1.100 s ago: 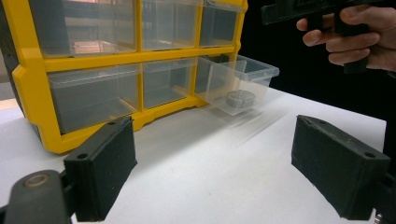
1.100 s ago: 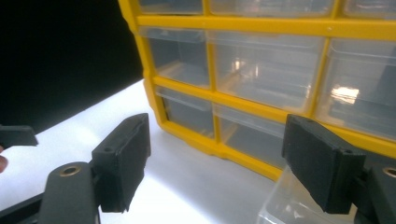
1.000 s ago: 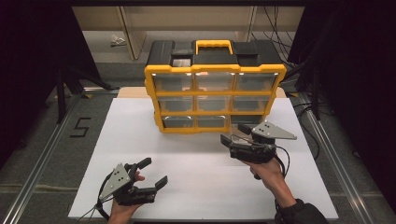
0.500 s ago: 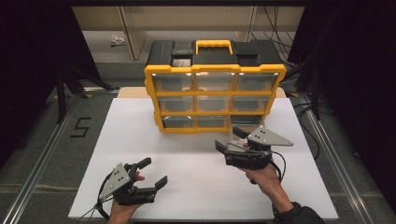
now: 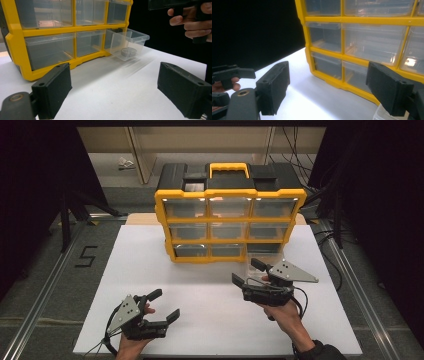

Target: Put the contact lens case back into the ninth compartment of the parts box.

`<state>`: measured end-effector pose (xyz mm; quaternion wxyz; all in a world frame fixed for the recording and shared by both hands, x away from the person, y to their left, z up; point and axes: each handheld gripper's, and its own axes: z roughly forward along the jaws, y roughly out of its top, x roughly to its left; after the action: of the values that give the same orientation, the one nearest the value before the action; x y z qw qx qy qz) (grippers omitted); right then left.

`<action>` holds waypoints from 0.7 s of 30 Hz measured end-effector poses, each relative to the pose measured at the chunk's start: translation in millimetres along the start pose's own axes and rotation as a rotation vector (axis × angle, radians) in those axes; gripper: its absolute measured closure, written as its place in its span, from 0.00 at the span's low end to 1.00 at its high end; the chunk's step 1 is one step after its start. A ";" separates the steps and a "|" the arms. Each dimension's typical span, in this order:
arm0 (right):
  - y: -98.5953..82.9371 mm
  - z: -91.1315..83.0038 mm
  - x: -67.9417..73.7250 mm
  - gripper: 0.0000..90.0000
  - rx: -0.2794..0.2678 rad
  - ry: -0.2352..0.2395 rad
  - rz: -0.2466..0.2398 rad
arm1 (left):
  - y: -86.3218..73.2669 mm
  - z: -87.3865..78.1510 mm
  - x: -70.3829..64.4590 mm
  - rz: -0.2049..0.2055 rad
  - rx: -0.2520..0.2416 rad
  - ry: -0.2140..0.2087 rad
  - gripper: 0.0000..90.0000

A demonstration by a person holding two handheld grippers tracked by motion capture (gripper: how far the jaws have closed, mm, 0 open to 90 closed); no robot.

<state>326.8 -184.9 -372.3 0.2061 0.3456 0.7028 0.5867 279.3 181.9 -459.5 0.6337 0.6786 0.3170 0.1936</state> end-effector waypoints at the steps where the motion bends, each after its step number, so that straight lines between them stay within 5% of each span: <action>1: -0.7 -0.1 0.2 0.22 0.000 0.002 -0.001 | 0.0 0.1 0.0 0.000 0.000 -0.001 0.13; 21: -19.1 -12.1 1.7 0.22 -0.034 -0.008 -0.010 | 0.3 -0.3 0.1 -0.001 -0.002 -0.001 0.13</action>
<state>312.6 -193.3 -387.8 0.2178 0.3409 0.6934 0.5962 279.2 182.3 -459.2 0.6347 0.6779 0.3166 0.1935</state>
